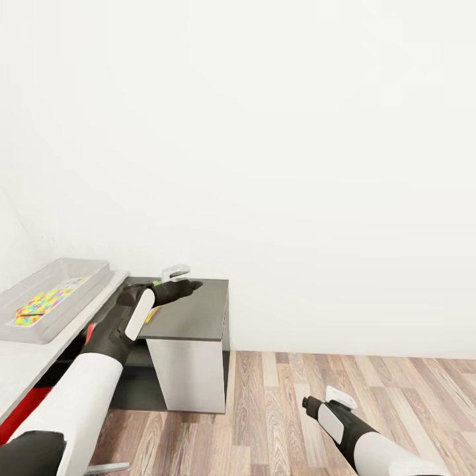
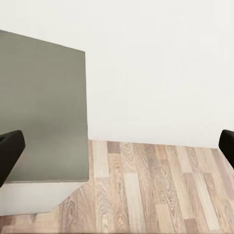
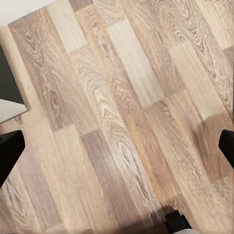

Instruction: Put all the toys in the child's room - the three board games (two on the bed and one on the table), the two jigsaw puzzles on the table, and the tennis ball on the table - inside the toy box on the table in the child's room.

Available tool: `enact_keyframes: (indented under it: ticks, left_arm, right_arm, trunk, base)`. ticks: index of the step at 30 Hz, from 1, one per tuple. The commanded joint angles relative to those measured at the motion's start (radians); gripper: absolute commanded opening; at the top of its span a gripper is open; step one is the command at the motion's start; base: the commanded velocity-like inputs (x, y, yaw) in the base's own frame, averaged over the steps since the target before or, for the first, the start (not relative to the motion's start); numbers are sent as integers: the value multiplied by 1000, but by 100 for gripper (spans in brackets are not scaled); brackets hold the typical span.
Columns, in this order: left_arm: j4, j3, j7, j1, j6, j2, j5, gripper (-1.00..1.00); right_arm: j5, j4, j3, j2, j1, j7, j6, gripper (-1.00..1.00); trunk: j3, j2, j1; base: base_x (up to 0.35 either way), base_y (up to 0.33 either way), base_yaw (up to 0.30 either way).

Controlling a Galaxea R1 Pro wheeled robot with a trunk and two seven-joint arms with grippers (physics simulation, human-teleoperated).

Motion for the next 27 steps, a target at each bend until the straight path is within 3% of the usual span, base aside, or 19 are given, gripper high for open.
enact_keyframes:
  ticks: [1,5,8,13,27]
  left_arm:
    - [7,-13,1,-1,-7,1,-2,100]
    - [28,-57,22,-1,-38,0,-2,100]
    - [36,-69,49,0,-47,-1,-3,100]
    - [39,-76,73,0,-55,-4,-4,100]
    - [27,-81,69,2,-121,5,-2,100]
  right_arm:
    - [4,-3,4,1,0,-6,6,100]
    - [53,-2,3,4,0,-7,6,100]
    - [80,-1,3,6,0,-7,6,100]
    - [94,-1,3,9,1,-7,8,100]
    - [96,4,3,9,1,-5,6,100]
  trunk:
    - [-4,-2,1]
    - [-10,-2,1]
    - [-15,-2,1]
    - [-21,-2,1]
    - [-22,-2,1]
  base:
    - [0,0,0]
    - [0,0,0]
    - [0,0,0]
    - [0,0,0]
    - [2,0,0]
